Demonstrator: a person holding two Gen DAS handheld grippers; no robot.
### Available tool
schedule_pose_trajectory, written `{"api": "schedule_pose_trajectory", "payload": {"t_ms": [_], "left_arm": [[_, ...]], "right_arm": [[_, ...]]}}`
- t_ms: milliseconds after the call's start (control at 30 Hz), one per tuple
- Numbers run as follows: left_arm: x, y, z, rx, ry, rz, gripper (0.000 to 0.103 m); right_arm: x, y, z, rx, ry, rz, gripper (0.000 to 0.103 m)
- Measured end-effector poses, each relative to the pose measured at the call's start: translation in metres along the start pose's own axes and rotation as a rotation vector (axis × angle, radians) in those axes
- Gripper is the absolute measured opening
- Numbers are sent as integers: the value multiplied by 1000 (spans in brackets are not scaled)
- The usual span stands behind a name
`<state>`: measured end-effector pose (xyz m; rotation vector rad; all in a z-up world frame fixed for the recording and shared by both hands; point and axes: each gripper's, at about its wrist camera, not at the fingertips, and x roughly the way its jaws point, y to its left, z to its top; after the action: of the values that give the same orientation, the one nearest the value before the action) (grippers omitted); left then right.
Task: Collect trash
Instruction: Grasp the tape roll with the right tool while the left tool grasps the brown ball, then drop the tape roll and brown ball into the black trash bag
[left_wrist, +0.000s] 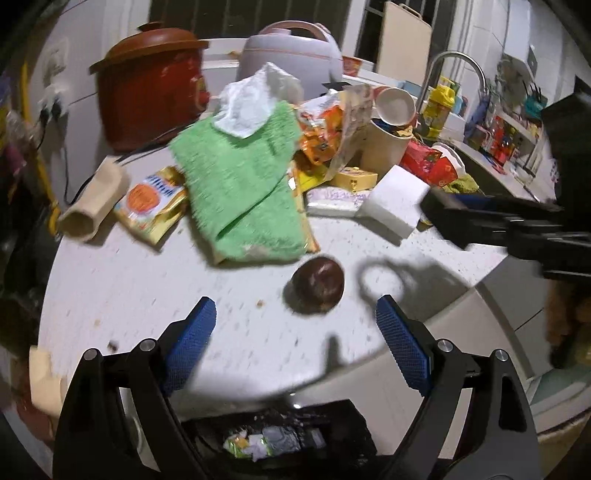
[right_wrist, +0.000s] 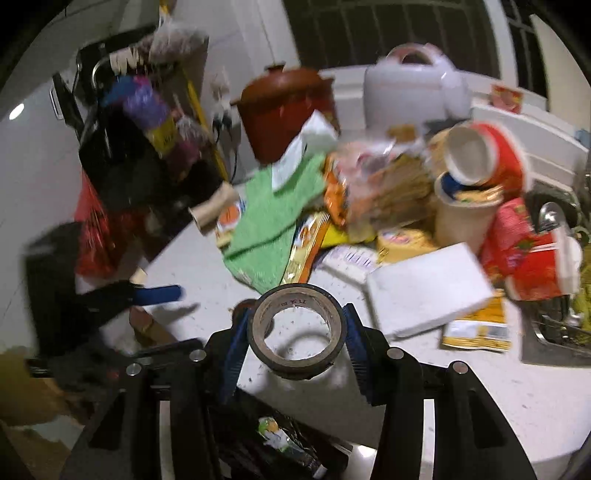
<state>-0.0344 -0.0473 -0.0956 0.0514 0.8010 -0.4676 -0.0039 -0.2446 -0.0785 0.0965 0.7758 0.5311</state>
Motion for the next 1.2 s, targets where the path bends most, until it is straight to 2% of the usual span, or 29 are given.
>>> {"api": "schedule_pose_trajectory", "payload": {"t_ms": [133, 267, 300, 333, 367, 400, 600, 733, 833, 967, 1033, 1100, 1200], "left_arm": [[29, -19, 11, 100, 19, 74, 86], [49, -27, 12, 149, 41, 103, 82], [52, -27, 12, 150, 45, 99, 71], [55, -26, 12, 147, 53, 92, 52], [58, -24, 12, 137, 67, 82, 43], [56, -21, 12, 119, 57, 62, 38], [45, -12, 8, 74, 62, 47, 38], [20, -8, 4, 41, 55, 45, 38], [-15, 2, -8, 10, 68, 65, 38], [-45, 16, -44, -21, 147, 102, 38], [-50, 24, -67, -43, 202, 122, 38], [-46, 34, -98, -77, 271, 141, 38], [-19, 50, -145, -125, 376, 154, 38]], "right_arm": [[-12, -7, -6, 47, -18, -22, 50], [-20, -20, -17, 99, -10, -41, 50], [-21, -22, -19, 105, -9, -43, 50], [-21, -22, -22, 109, -7, -45, 50], [-21, -23, -23, 111, -5, -45, 50], [-20, -23, -24, 114, -1, -44, 50], [-16, -18, -25, 112, 10, -21, 50], [-13, -4, -22, 76, 20, 13, 50], [-11, 12, -22, 50, 44, 58, 50], [-1, 43, -36, -18, 116, 119, 50], [11, 62, -51, -55, 188, 156, 50], [30, 78, -72, -91, 265, 172, 50], [68, 92, -110, -102, 378, 192, 50]]}}
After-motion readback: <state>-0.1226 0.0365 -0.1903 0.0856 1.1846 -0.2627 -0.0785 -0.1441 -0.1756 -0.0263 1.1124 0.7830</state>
